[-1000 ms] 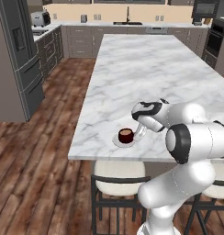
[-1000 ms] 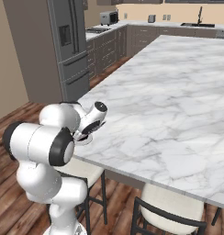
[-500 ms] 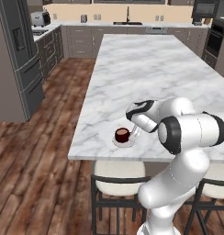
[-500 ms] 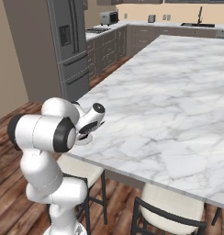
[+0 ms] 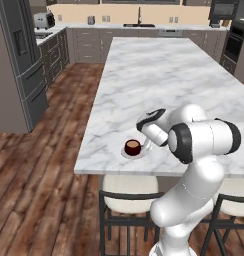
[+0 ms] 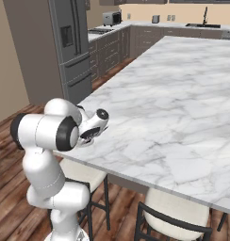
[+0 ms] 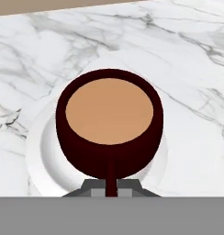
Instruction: Pick the cup of tea, navigate to the dining table, and place it on the saucer.
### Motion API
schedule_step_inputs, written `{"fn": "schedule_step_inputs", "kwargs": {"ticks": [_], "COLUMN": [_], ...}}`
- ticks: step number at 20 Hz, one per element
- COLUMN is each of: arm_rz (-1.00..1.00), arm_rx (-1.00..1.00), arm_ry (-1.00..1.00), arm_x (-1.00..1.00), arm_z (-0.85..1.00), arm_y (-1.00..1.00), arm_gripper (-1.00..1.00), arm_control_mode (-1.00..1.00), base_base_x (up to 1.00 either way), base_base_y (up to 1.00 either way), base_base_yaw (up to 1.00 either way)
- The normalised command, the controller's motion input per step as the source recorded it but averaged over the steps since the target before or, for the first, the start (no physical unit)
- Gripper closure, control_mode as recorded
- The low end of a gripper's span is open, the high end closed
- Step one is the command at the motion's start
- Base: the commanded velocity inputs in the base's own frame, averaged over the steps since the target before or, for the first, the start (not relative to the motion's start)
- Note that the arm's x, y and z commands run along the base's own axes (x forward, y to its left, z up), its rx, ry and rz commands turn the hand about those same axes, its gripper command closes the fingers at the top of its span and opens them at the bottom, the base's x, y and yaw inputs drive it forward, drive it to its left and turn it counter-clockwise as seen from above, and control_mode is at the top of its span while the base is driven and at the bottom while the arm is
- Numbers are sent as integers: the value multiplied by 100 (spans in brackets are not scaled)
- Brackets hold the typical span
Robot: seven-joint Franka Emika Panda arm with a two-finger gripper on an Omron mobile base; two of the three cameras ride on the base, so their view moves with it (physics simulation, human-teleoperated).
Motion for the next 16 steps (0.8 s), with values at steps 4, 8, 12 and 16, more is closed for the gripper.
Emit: {"fn": "schedule_step_inputs", "kwargs": {"ticks": [4,8,12,16], "arm_rz": [0,0,0,0], "arm_rx": [0,0,0,0], "arm_ry": [-3,-4,-3,-1], "arm_x": [0,0,0,0], "arm_z": [-11,0,0,9], "arm_y": [0,0,0,0], "arm_gripper": [100,100,-100,-100], "arm_control_mode": [-100,-100,-100,-100], "base_base_x": [0,0,0,0], "base_base_y": [0,0,0,0], "base_base_yaw": [0,0,0,0]}}
